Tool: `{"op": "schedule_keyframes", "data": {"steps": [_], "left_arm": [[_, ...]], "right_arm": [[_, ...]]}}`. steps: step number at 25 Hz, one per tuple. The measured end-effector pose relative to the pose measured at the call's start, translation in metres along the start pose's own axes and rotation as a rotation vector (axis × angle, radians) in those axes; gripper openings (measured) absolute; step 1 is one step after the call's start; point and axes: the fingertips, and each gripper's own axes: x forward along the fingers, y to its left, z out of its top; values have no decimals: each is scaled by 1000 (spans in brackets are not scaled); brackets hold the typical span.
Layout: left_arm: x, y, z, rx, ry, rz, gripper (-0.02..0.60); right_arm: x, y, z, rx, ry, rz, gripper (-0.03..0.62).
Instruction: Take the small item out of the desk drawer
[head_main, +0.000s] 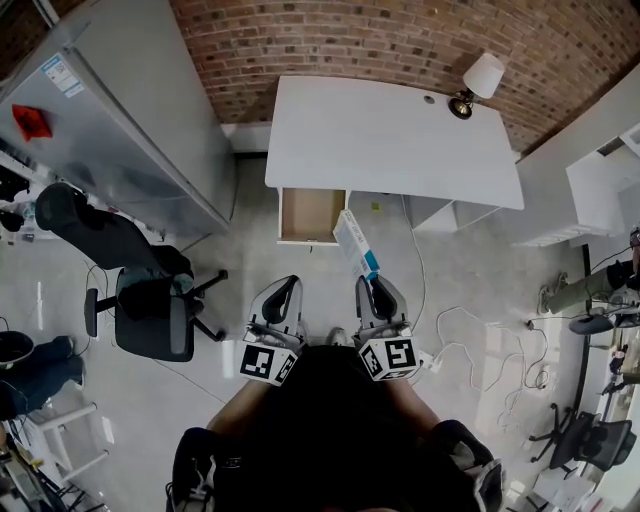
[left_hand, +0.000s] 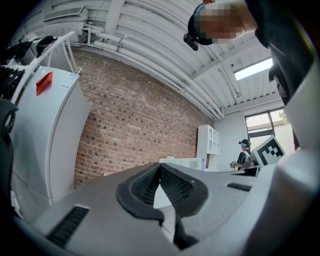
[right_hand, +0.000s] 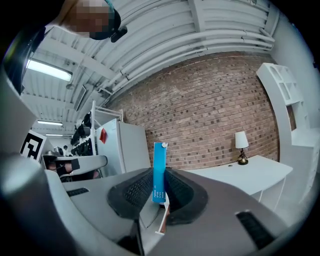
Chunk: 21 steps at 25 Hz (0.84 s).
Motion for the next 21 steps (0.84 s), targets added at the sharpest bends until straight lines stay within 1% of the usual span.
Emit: {"op": "schedule_keyframes", "data": {"steps": [21], "left_arm": [[3, -2, -2, -4, 1, 3, 9]], "right_arm": [[-1, 1, 2, -4, -4, 22, 83]]}}
